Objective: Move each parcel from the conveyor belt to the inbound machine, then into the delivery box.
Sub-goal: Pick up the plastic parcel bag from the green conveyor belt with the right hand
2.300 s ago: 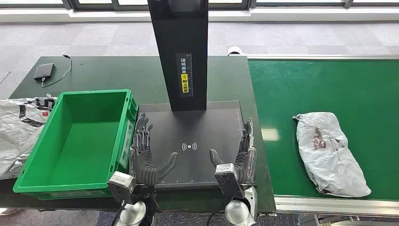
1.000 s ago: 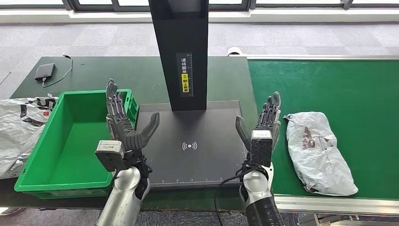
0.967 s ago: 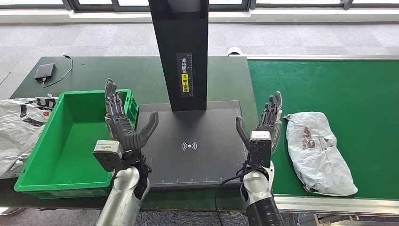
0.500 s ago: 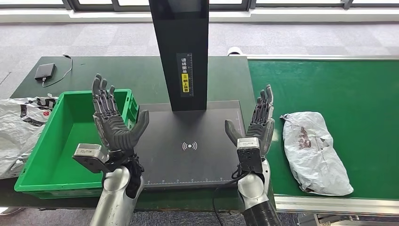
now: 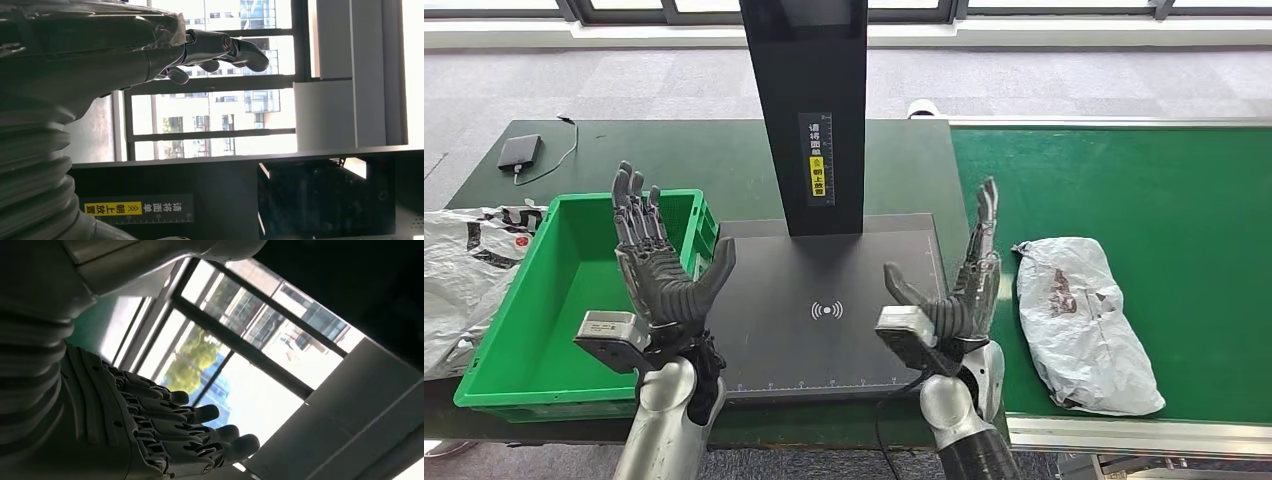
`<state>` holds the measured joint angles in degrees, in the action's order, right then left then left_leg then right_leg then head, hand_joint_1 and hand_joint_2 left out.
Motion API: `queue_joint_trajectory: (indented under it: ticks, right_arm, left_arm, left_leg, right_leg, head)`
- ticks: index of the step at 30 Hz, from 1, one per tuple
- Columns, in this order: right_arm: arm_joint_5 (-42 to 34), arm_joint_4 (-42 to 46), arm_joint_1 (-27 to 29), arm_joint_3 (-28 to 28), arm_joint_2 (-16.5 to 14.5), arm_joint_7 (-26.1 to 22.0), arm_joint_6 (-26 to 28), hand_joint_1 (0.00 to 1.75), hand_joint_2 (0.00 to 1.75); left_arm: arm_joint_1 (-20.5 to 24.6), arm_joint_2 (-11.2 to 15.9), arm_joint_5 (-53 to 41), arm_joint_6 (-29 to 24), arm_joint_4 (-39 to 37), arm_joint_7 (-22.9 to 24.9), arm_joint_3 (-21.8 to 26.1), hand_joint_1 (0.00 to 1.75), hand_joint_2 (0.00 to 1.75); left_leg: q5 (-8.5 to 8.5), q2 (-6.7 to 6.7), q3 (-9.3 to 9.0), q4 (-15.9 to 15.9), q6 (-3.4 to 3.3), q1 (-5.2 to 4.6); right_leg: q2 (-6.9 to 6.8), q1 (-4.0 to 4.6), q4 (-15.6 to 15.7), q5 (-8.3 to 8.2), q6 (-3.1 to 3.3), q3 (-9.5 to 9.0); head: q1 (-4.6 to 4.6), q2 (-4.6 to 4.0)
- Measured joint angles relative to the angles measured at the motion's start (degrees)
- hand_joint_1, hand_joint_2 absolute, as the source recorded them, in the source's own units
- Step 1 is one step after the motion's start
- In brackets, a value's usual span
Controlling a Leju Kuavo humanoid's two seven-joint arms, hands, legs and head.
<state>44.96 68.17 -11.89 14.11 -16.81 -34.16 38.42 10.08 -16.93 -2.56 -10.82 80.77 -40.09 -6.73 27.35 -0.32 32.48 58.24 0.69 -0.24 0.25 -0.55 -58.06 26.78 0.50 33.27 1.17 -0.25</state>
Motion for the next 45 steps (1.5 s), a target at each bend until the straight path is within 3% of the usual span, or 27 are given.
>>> queue_joint_trajectory:
  ticks: [3, 6, 9, 13, 17, 24, 42, 45]
  right_arm:
    - [17.85, 0.37, 0.9, -5.74, 0.0, 7.24, 1.25, 0.0, 1.75]
    - [26.22, 1.46, 1.72, -10.98, 0.0, 11.71, 1.56, 0.0, 1.75]
    - [31.6, 2.52, 1.97, -16.28, 0.03, 13.22, 1.65, 0.0, 1.75]
    - [32.54, 3.14, 1.63, -22.57, 0.03, 11.83, 1.69, 0.0, 1.75]
    - [32.69, 3.38, 1.53, -25.28, 0.02, 11.66, 1.69, 0.0, 1.75]
    - [34.18, 3.39, -0.27, -25.79, -0.25, 14.51, 1.69, 0.0, 1.75]
    - [34.36, 3.39, -1.13, -25.83, -0.45, 14.57, 1.69, 0.0, 1.75]
    - [37.35, 3.1, -1.31, -25.85, -0.44, 18.24, 1.68, 0.0, 1.75]
  left_arm:
    - [-1.03, 0.1, 0.01, -0.23, 0.62, 0.0, 0.27, 0.0, 1.75]
    - [-1.91, 0.2, 0.01, -0.42, 1.11, 0.0, 0.54, 0.0, 1.75]
    - [-2.13, 0.21, 0.28, -0.56, 1.67, 0.0, 0.87, 0.0, 1.75]
    - [-2.32, 0.21, 0.9, -0.52, 2.31, 0.0, 1.44, 0.0, 1.75]
    - [-2.46, 0.21, 1.06, -0.52, 2.68, 0.0, 1.91, 0.0, 1.75]
    - [-2.74, 0.21, 1.14, -0.46, 3.48, 0.0, 2.78, 0.0, 1.75]
    - [-3.15, 0.21, 1.34, -0.18, 4.21, 0.0, 4.52, 0.0, 1.75]
    - [-3.16, 0.21, 1.34, -0.2, 4.25, 0.0, 4.61, 0.0, 1.75]
  left_leg:
    - [-0.01, -0.11, 0.03, 0.0, -0.01, -0.01]
    - [0.0, -0.12, 0.06, 0.01, -0.03, -0.03]
    - [0.01, -0.14, 0.08, 0.02, -0.05, -0.07]
    - [0.0, -0.16, 0.1, 0.02, -0.06, -0.08]
    - [0.0, -0.15, 0.09, 0.02, -0.06, -0.07]
    - [-0.01, -0.13, 0.08, 0.02, -0.06, -0.07]
    - [-0.01, -0.14, 0.09, 0.02, -0.07, -0.07]
    - [-0.01, -0.13, 0.09, 0.01, -0.07, -0.07]
  right_leg:
    - [-0.09, -0.01, 0.0, 0.0, 0.0, -0.04]
    - [-0.1, -0.04, 0.0, 0.0, -0.01, -0.03]
    - [-0.13, -0.07, 0.01, 0.0, -0.01, -0.03]
    - [-0.16, -0.07, 0.01, 0.0, -0.02, -0.04]
    - [-0.15, -0.07, 0.01, 0.0, -0.02, -0.04]
    - [-0.13, -0.06, 0.0, 0.0, -0.02, -0.02]
    - [-0.13, -0.06, 0.0, 0.0, -0.02, -0.03]
    - [-0.13, -0.06, 0.0, 0.0, -0.02, -0.03]
  head:
    - [0.01, -0.01]
    - [0.01, 0.0]
    - [0.01, 0.01]
    - [0.01, 0.01]
    - [0.01, 0.0]
    - [0.01, 0.0]
    - [0.01, -0.01]
    - [0.01, -0.01]
